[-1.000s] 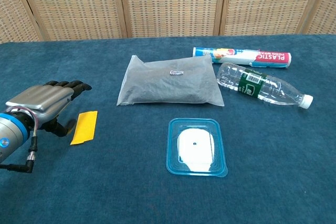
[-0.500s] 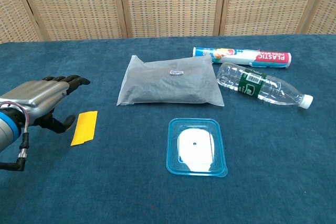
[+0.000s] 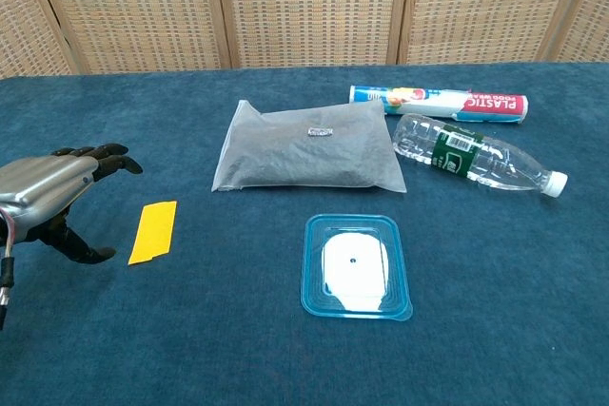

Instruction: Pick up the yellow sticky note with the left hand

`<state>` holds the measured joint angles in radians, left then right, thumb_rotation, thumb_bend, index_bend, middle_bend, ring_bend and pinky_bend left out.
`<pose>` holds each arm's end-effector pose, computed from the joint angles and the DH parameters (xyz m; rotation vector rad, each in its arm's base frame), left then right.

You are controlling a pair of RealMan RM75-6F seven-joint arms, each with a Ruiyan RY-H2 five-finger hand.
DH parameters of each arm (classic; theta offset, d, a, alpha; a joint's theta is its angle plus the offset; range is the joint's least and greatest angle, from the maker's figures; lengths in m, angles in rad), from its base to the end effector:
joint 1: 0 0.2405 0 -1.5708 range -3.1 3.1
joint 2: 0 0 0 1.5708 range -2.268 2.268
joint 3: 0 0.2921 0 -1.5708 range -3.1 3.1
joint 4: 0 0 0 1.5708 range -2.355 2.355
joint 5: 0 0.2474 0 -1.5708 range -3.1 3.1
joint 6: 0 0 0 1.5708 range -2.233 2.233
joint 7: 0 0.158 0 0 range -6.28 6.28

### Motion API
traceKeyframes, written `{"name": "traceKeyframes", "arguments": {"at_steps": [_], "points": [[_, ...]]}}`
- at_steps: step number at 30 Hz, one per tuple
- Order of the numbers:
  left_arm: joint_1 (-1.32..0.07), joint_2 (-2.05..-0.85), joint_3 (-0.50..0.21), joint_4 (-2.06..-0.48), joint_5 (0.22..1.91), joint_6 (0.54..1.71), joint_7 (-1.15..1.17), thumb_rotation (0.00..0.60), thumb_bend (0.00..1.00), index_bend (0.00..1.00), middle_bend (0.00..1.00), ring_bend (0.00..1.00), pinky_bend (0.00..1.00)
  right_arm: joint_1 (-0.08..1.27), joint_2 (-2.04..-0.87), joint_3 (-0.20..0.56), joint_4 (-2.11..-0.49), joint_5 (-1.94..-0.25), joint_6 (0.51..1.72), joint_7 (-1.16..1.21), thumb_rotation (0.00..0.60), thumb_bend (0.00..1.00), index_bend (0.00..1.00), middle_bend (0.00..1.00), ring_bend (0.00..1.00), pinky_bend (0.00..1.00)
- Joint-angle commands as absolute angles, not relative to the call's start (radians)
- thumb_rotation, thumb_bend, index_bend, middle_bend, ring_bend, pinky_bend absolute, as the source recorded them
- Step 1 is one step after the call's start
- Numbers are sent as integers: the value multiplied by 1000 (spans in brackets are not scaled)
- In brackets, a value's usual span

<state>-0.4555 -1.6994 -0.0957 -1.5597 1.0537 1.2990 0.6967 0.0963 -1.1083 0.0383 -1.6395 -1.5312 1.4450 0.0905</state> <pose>-0.2283 0.2892 -0.0798 -1.6173 -0.9443 -0.7010 -0.3492 -0.2012 0.1320 1.4104 -1.0066 0.9789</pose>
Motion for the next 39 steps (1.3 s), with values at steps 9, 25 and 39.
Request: {"name": "traceKeyframes", "arguments": {"at_steps": [9,25,39], "points": [[-446,-1746,-68,-1490,1083,1291,682,600,243,153,0,0,0,96,-1109,38,-1640,-1531,1445,88,600,0,0,0,0,0],[-471,-1835,-104,-1360,1097,1272,688,600,243,157,0,0,0,97,-1109,40,-1637,-1530,1444,93,600,0,0,0,0,0],[-471,-1858,-110,-1325,1098,1246,666,600,270,492,0,0,0,98,-1111,38,-1637,-1532,1443,87,600,0,0,0,0,0]]}}
